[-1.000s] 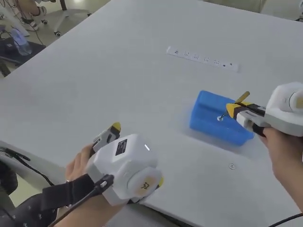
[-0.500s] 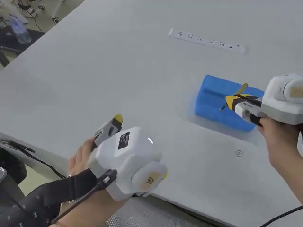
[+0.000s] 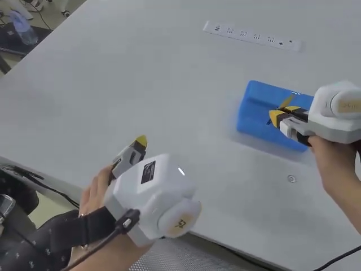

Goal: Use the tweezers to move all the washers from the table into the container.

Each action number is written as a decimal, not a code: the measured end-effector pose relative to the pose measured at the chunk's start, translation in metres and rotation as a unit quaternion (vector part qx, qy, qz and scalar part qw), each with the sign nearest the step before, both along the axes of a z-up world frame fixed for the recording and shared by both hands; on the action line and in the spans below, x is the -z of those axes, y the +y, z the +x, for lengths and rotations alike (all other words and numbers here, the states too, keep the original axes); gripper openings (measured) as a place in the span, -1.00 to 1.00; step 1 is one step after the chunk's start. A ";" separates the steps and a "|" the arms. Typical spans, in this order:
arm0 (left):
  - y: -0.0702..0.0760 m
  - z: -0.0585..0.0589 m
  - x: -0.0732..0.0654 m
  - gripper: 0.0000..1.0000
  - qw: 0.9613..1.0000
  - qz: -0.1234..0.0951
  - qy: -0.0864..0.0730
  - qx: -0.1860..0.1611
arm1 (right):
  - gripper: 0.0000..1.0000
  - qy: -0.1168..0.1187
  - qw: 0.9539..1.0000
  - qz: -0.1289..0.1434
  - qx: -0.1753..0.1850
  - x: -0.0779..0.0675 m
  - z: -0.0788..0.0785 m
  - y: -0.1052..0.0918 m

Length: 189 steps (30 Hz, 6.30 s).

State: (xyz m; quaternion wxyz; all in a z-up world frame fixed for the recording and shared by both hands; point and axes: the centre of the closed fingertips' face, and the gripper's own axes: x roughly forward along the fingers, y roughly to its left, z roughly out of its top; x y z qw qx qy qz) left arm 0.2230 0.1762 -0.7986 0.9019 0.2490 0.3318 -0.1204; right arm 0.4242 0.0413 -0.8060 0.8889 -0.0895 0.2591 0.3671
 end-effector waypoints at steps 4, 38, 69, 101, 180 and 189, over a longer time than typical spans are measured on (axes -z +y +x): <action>0.001 0.000 0.001 0.90 1.000 0.001 0.001 -0.002 | -0.91 0.011 1.000 0.003 0.003 0.000 -0.001 -0.001; 0.000 -0.003 0.007 0.89 1.000 0.009 0.019 0.001 | -0.90 -0.005 0.999 0.042 0.025 -0.052 -0.071 -0.054; 0.002 -0.006 0.016 0.89 0.999 0.023 0.042 0.002 | -0.90 0.054 0.998 0.015 0.043 -0.001 -0.099 -0.076; 0.013 0.001 0.019 0.77 0.998 0.056 0.025 -0.026 | -0.93 0.038 0.998 0.002 0.039 0.001 -0.098 -0.074; -0.049 0.004 -0.024 0.99 0.975 -0.220 -0.020 0.018 | -0.92 -0.019 1.000 0.001 -0.002 -0.042 -0.013 -0.029; -0.050 0.001 -0.025 0.99 0.977 -0.210 -0.021 0.023 | -0.92 0.004 1.000 -0.013 -0.018 -0.018 -0.010 -0.020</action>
